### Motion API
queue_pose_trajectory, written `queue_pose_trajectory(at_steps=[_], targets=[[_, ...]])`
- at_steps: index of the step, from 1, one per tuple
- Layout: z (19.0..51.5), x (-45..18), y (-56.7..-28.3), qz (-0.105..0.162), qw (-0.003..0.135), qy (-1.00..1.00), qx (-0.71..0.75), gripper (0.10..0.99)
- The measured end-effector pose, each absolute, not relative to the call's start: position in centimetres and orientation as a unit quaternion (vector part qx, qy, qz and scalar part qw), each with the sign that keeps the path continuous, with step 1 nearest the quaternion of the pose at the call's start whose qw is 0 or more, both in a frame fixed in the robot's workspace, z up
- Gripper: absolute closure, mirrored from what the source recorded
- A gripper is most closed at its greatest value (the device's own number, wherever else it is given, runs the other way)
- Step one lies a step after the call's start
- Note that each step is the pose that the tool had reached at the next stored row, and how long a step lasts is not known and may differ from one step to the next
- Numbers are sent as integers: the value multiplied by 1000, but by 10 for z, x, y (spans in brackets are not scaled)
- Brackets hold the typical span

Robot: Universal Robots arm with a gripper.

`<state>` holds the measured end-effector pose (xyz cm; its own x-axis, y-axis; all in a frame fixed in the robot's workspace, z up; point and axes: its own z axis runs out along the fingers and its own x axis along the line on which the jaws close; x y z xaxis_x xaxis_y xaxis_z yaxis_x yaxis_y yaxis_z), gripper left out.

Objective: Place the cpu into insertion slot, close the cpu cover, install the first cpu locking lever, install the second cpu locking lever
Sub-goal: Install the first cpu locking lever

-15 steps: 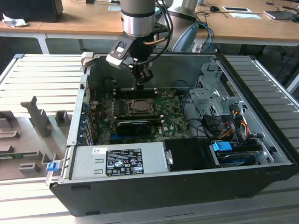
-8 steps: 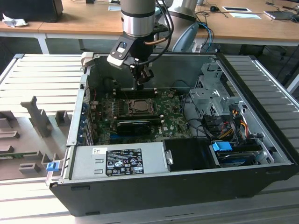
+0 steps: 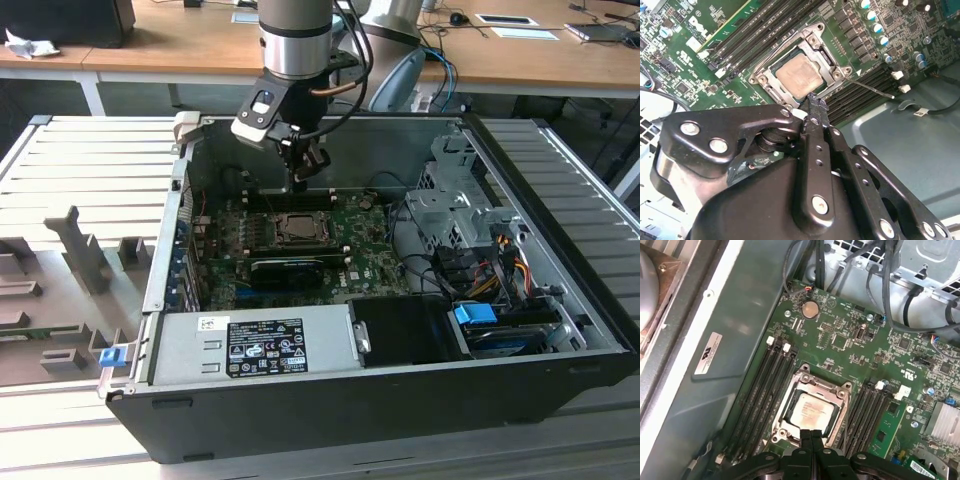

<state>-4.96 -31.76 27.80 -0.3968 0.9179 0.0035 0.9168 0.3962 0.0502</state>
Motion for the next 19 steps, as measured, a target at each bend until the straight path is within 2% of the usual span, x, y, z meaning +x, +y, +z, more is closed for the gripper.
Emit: queue_pose_trajectory(at_steps=[19], targets=[[278,-50,-318,23,11,870,492,980]])
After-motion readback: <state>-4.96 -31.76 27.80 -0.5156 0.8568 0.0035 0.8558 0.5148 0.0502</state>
